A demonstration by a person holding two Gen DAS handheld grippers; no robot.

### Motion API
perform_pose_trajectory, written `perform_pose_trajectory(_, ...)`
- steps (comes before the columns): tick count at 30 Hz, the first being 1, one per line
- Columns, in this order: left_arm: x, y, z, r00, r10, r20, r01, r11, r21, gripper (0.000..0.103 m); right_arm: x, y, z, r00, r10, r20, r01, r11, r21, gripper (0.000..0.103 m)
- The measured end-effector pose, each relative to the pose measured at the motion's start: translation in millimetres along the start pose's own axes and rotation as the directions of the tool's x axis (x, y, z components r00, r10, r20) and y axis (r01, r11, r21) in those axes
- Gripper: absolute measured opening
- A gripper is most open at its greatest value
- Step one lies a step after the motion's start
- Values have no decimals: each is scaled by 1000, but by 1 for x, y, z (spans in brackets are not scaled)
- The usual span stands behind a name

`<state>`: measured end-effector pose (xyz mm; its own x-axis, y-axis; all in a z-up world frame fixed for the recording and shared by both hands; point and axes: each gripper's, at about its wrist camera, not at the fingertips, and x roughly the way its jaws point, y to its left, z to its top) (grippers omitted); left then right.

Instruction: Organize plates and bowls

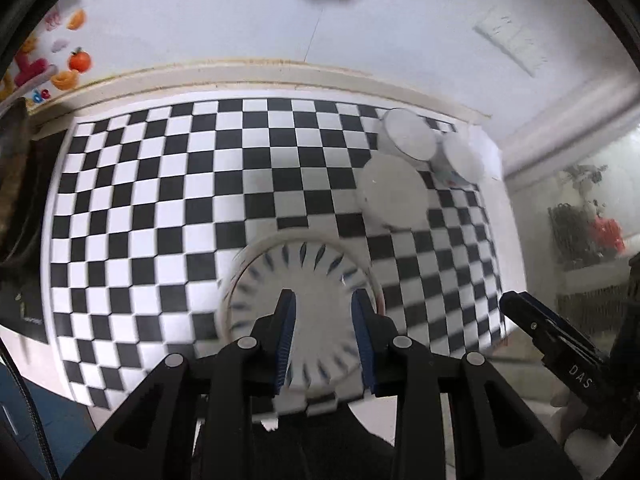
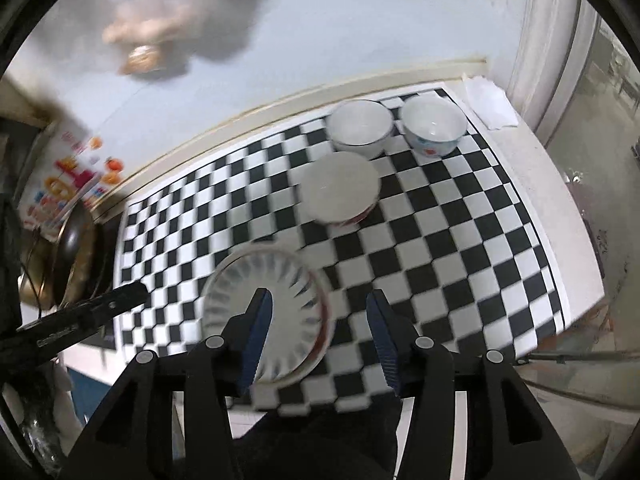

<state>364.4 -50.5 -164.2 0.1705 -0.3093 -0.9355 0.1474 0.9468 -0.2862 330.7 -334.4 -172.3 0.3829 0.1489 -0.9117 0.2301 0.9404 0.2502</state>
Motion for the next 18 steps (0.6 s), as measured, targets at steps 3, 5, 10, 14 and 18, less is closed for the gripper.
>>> perform_pose_trajectory(3, 46, -10, 29, 999, 7, -54, -9, 999, -49, 27, 45, -35, 37, 999, 23, -42, -22, 999, 30, 52)
perform_pose_trajectory(5, 79, -18, 48, 996, 3, -92, -10, 997, -82, 27, 77, -56, 61, 996, 50, -77, -47, 998, 44, 52)
perform_pose_trajectory(10, 147, -34, 82, 985, -11, -174, -13, 990, -140, 27, 162, -89, 110, 978, 103, -182, -96, 994, 47, 49)
perform_pose_trajectory(14, 190, -39, 103, 975, -9, -220, -27, 986, -162, 26, 216, -97, 134, 953, 143, -269, -137, 990, 40, 45)
perform_pose_trajectory(18, 209, -45, 111, 977, -2, -212, -31, 988, -153, 21, 254, -100, 145, 927, 171, -333, -170, 985, 34, 23)
